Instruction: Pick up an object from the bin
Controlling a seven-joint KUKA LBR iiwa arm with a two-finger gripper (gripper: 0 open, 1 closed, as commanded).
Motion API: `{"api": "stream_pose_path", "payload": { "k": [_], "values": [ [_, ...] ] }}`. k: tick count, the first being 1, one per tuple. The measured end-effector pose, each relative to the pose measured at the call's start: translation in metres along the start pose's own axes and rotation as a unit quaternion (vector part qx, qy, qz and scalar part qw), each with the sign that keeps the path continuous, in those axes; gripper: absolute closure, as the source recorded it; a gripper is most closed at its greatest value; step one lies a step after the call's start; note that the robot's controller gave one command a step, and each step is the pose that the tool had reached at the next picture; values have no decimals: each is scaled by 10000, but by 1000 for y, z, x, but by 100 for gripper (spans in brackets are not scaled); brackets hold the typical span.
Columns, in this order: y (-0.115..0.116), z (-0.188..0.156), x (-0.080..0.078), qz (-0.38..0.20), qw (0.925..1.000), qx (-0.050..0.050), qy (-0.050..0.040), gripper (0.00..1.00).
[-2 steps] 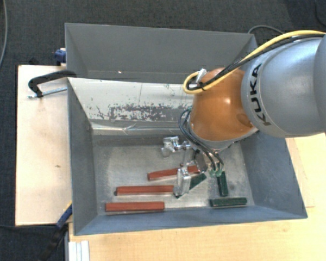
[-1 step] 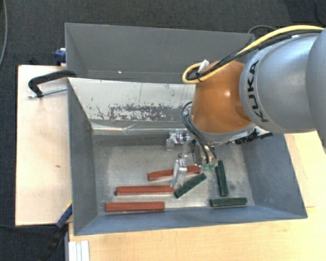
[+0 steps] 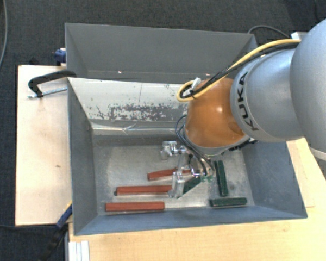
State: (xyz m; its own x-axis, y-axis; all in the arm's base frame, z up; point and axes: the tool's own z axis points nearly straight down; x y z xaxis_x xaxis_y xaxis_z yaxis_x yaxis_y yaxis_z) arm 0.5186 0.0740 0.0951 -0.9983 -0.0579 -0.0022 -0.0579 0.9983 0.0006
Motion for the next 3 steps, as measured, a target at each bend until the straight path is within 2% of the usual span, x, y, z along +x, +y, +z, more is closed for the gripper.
{"api": "stream_pose_path", "payload": {
  "k": [1,3],
  "values": [
    [-7,24,-5,205,9998,-4,10,100],
    [-7,23,-5,203,9998,-4,8,100]
  ]
}}
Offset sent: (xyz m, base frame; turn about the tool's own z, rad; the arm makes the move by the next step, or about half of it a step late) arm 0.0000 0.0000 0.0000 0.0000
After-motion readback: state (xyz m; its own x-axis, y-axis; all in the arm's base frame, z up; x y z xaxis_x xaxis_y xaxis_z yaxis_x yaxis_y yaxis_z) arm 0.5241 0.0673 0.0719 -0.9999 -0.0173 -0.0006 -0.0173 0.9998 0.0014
